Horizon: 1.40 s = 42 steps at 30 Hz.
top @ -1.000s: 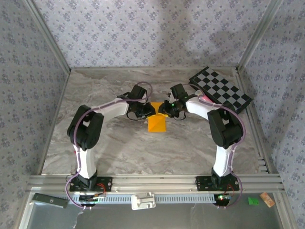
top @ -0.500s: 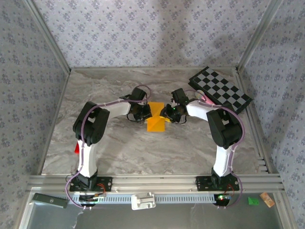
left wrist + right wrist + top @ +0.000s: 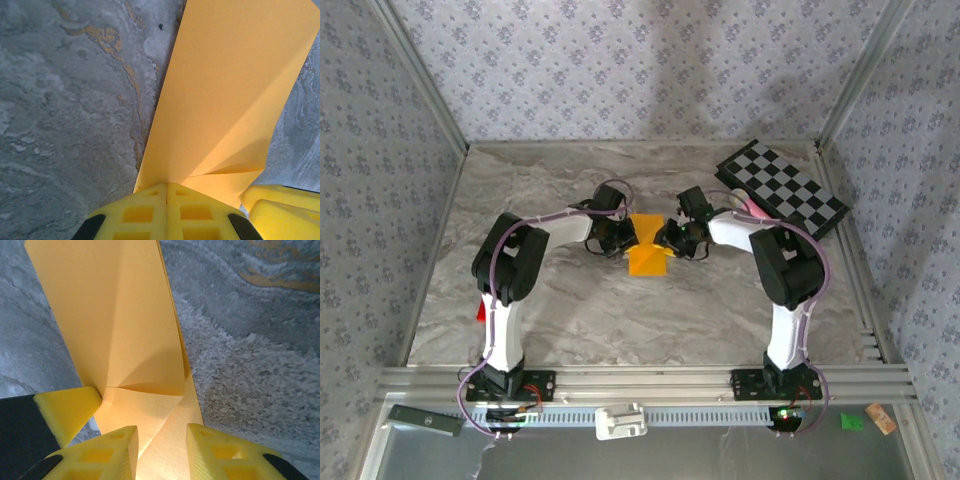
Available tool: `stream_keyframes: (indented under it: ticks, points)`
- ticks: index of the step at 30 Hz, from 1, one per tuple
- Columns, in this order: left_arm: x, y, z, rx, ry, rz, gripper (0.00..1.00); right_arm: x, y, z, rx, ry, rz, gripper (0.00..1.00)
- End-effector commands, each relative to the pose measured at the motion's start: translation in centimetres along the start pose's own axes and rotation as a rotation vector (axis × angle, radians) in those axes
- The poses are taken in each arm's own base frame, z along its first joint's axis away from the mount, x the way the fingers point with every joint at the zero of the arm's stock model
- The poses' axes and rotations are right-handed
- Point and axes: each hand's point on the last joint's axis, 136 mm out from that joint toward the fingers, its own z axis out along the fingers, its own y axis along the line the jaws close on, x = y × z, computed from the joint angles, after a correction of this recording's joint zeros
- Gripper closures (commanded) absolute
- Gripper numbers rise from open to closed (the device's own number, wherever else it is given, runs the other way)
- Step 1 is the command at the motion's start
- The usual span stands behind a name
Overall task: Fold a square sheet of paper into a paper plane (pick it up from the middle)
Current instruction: Turn over the paper at the center of the table.
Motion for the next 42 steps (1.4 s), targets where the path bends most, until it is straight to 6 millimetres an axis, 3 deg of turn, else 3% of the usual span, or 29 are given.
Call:
stream_keyframes:
  ticks: [1, 28, 37, 42]
  points:
    - [0.9, 3.1, 1.0, -0.089, 0.030, -0.051, 0.97, -0.1, 0.7, 0.6, -0.007, 0.005, 0.006, 0.68]
    - [1.2, 3.4, 1.0, -0.092, 0.031, -0.058, 0.97, -0.2, 3.2, 0.9, -0.154, 0.003, -0.020, 0.77]
    - [1.0, 3.0, 0.8, -0.084, 0.031, -0.032, 0.97, 0.3, 2.2, 2.2, -0.124, 0.021, -0.033, 0.81]
    - [0.2, 1.5, -0.6, -0.042, 0.012, -0.001, 0.91, 0.1, 2.2, 2.0, -0.122, 0.013, -0.044, 0.88]
